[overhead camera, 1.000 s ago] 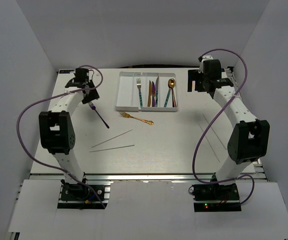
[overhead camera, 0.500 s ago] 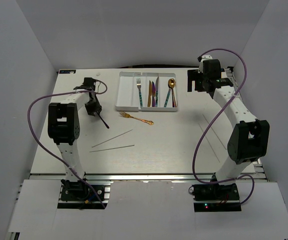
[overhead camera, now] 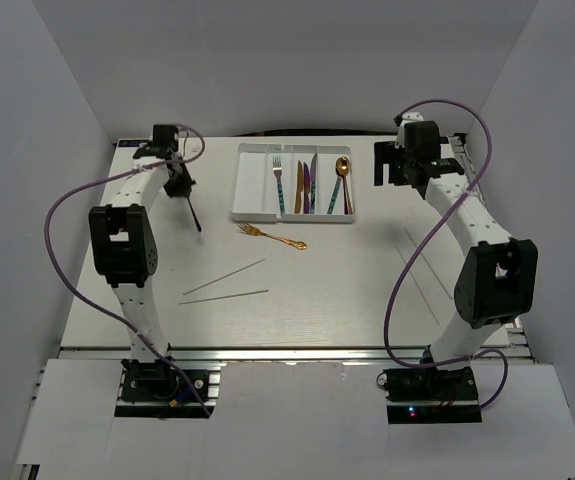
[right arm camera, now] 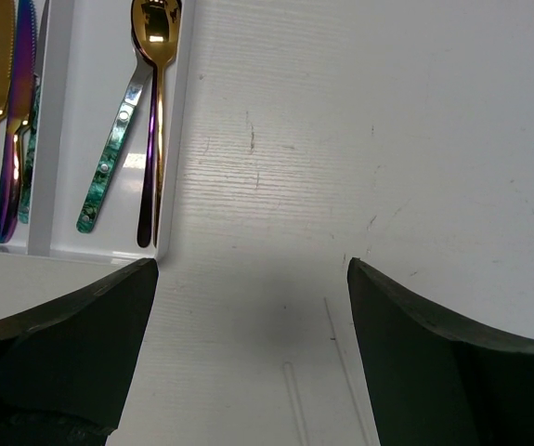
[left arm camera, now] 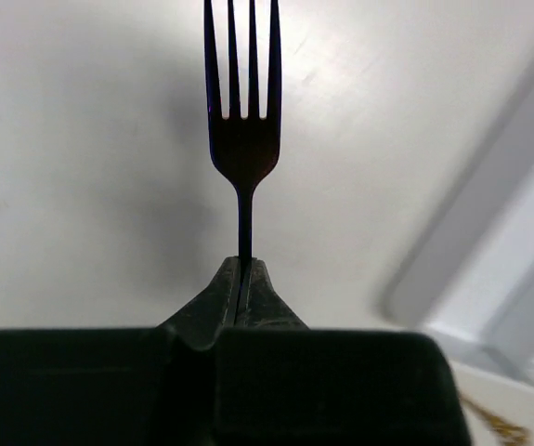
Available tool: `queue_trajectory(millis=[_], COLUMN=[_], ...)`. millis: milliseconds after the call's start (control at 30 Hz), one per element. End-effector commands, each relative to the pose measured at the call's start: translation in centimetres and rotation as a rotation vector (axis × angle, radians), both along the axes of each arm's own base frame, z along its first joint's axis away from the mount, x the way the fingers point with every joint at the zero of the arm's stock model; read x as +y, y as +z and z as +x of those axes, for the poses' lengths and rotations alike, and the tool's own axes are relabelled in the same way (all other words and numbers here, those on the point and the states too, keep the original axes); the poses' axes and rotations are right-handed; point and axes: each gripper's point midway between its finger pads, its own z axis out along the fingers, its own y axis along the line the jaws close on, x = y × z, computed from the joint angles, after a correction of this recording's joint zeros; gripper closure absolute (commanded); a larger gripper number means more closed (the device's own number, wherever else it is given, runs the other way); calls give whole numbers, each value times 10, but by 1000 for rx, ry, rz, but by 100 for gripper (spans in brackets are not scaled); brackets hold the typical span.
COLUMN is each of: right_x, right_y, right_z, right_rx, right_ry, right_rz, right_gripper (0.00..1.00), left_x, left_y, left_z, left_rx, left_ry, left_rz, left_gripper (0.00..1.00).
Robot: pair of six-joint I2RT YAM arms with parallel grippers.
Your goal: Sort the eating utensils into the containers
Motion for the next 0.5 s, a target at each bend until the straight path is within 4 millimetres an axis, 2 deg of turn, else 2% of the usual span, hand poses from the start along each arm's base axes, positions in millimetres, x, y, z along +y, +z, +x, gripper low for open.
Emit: queue_trajectory(millis=[0,33,67,133,167,200,300,333,400,433,467], right_x=[-3,-3,-3,-2,0,0,1,2,4,3,3], right_y=[20,20,20,20,20,21,22,23,23,22,22], right_z=[0,0,0,1,1,2,3,4,4,3,4], right_rx=[-68,-69,-69,-71,-72,-74,-79,-83,-83,-81,-82], right_ry=[-7,-6,-5,-3,0,-2,1,2,3,0,1], right_rz=[-10,-9,-10,-10,-9,-9,-10,-10,-9,-11,-11], right_gripper=[11,11,10,10,10,11,11,10,11,11,11], left_x=[-39,-52,-75,-100,-112,-131,-167,-183,-204,-212,-218], left_y=[132,146,164,175,168,178,177,171,175,179,173], left_z=[70,77,89,98,104,109,114,117,115,121,120], left_rx=[-366,-403,-456,-493,-490,-530,-574,-614,-679,-736,-739], left_ry=[-99,-121,-157,-204,-226,-253,-355,-400,-470,-486,-510], left_rz=[-23,-35,-52,-61,-64,-82,-156,-166,-159,-165,-163], left_gripper=[100,100,100,100,100,100,100,100,100,100,100])
